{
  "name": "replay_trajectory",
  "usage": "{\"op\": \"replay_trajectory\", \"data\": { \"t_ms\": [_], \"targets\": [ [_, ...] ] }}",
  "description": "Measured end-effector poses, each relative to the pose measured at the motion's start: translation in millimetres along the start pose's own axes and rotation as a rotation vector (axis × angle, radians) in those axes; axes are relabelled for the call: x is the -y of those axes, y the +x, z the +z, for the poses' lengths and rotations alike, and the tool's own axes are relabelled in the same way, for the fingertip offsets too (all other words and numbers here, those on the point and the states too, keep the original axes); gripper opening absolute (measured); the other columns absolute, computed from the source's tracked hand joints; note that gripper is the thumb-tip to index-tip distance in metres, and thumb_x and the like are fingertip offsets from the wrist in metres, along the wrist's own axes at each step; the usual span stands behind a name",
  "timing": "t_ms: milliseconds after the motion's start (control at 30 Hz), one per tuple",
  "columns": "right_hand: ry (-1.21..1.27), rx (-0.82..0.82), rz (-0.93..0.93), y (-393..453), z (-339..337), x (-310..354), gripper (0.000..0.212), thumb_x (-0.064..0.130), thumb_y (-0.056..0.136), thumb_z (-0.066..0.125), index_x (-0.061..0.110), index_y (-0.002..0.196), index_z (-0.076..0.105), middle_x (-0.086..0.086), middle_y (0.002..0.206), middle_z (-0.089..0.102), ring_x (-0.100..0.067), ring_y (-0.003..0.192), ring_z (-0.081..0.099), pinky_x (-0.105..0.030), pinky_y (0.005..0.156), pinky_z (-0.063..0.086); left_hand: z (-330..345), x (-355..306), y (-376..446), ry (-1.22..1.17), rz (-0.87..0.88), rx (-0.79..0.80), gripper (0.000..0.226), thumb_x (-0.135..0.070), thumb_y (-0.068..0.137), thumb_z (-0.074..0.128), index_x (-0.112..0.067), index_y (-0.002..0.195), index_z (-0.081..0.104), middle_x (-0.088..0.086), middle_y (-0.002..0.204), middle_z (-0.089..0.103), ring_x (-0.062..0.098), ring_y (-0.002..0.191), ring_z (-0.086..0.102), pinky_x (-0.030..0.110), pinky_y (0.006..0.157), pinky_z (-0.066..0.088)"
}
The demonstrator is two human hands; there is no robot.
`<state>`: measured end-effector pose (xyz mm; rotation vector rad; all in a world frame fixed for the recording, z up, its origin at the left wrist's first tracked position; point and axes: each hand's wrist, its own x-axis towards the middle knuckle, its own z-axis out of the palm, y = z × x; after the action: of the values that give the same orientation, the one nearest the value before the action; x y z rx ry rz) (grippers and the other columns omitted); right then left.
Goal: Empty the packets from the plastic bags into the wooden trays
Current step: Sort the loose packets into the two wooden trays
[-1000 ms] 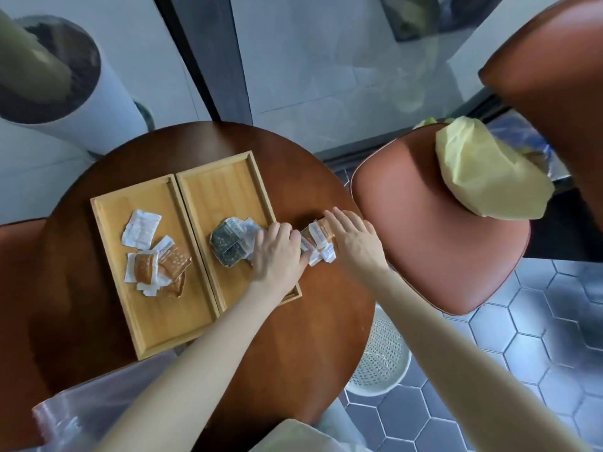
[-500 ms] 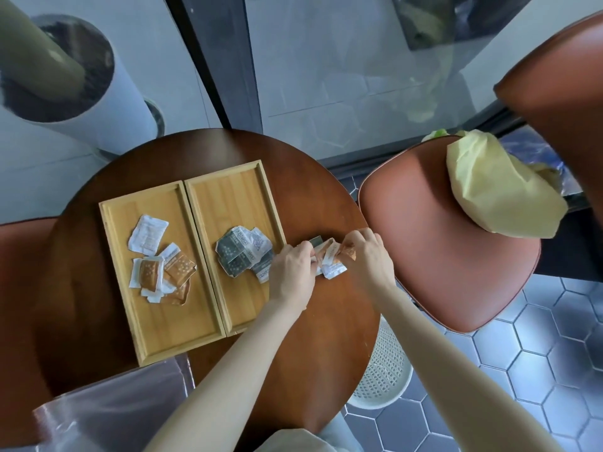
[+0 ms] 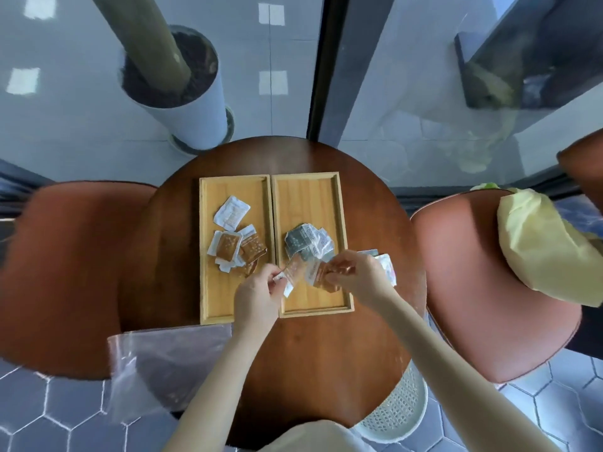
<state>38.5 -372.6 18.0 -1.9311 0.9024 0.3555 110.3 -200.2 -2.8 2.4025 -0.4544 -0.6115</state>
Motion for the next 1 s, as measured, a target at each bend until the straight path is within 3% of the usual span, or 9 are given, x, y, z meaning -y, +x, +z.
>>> {"op": "replay_trajectory", "data": {
  "t_ms": [200, 367, 467, 567, 633, 700, 767, 833, 1000],
  "targets": [
    [0.081, 0.070, -0.076, 5, 67, 36, 0.017, 0.009, 0.081, 0.063, 0.009, 0.097, 0.069, -0.001, 0.078, 0.065, -0.011, 0.067, 0.057, -0.008, 0.056, 0.041, -23, 58, -20, 0.009, -0.147, -0.089, 0.018, -0.017, 0.086, 0.061, -0.009, 0.102, 0.064, 0.011, 0.092, 0.073, 0.024, 0.079, 0.068, 0.023, 0.057, 0.050],
    [-0.102, 0.138, -0.146, 10, 106, 46, 0.025, 0.011, 0.087, 0.054, 0.007, 0.109, 0.065, -0.011, 0.107, 0.068, -0.022, 0.085, 0.062, -0.016, 0.064, 0.045, -23, 86, -24, 0.192, -0.191, -0.158, 0.021, -0.016, 0.085, 0.063, -0.006, 0.103, 0.064, 0.013, 0.099, 0.069, 0.027, 0.091, 0.062, 0.032, 0.068, 0.052],
    [-0.478, -0.042, -0.305, 13, 119, 43, 0.034, 0.007, 0.085, 0.051, 0.008, 0.119, 0.057, -0.011, 0.121, 0.059, -0.034, 0.098, 0.060, -0.039, 0.067, 0.055, -23, 90, -17, 0.283, -0.134, -0.194, 0.032, -0.018, 0.081, 0.067, -0.005, 0.110, 0.062, 0.015, 0.112, 0.065, 0.031, 0.102, 0.060, 0.039, 0.078, 0.053],
    [-0.568, -0.176, -0.469, 20, 128, 38, 0.042, 0.000, 0.073, 0.060, 0.004, 0.115, 0.060, -0.017, 0.117, 0.063, -0.037, 0.103, 0.060, -0.046, 0.073, 0.057, -21, 89, -3, 0.336, 0.016, -0.178, 0.040, -0.016, 0.082, 0.065, -0.005, 0.119, 0.057, 0.014, 0.125, 0.060, 0.030, 0.112, 0.058, 0.040, 0.083, 0.053],
    [-0.653, -0.098, -0.535, 24, 133, 40, 0.051, 0.008, 0.081, 0.057, 0.006, 0.131, 0.048, -0.015, 0.135, 0.053, -0.033, 0.124, 0.049, -0.048, 0.098, 0.046, -19, 88, 8, 0.376, 0.091, -0.102, 0.045, -0.025, 0.088, 0.054, -0.004, 0.127, 0.050, 0.015, 0.134, 0.054, 0.029, 0.121, 0.053, 0.041, 0.092, 0.049],
    [-0.760, 0.052, -0.540, 26, 136, 41, 0.056, 0.024, 0.094, 0.042, 0.012, 0.145, 0.023, -0.009, 0.154, 0.026, -0.024, 0.143, 0.020, -0.045, 0.116, 0.021, -18, 86, 18, 0.410, 0.100, -0.010, 0.055, -0.037, 0.093, 0.037, -0.004, 0.136, 0.040, 0.016, 0.144, 0.043, 0.029, 0.132, 0.042, 0.042, 0.103, 0.041],
    [-0.848, 0.176, -0.480, 27, 138, 40, 0.060, 0.036, 0.098, 0.027, 0.017, 0.148, -0.001, -0.003, 0.159, -0.003, -0.018, 0.146, -0.006, -0.042, 0.118, -0.001, -17, 87, 28, 0.427, 0.063, 0.061, 0.059, -0.041, 0.095, 0.029, -0.008, 0.144, 0.024, 0.012, 0.154, 0.024, 0.024, 0.142, 0.025, 0.041, 0.113, 0.027],
    [-0.926, 0.192, -0.456, 24, 139, 36, 0.061, 0.040, 0.099, 0.021, 0.018, 0.146, -0.009, -0.003, 0.158, -0.013, -0.018, 0.144, -0.014, -0.043, 0.116, -0.008, -17, 88, 38, 0.453, 0.060, 0.090, 0.061, -0.042, 0.096, 0.027, -0.010, 0.146, 0.014, 0.009, 0.158, 0.013, 0.022, 0.144, 0.018, 0.041, 0.116, 0.021],
    [-0.794, 0.063, -0.486, 24, 137, 33, 0.053, 0.033, 0.096, 0.035, 0.011, 0.144, 0.026, -0.010, 0.154, 0.027, -0.025, 0.143, 0.021, -0.048, 0.116, 0.010, -25, 83, 60, 0.514, 0.086, 0.146, 0.062, -0.043, 0.095, 0.028, -0.016, 0.147, 0.008, 0.012, 0.158, 0.006, 0.027, 0.143, 0.018, 0.047, 0.114, 0.019]
  ]
}}
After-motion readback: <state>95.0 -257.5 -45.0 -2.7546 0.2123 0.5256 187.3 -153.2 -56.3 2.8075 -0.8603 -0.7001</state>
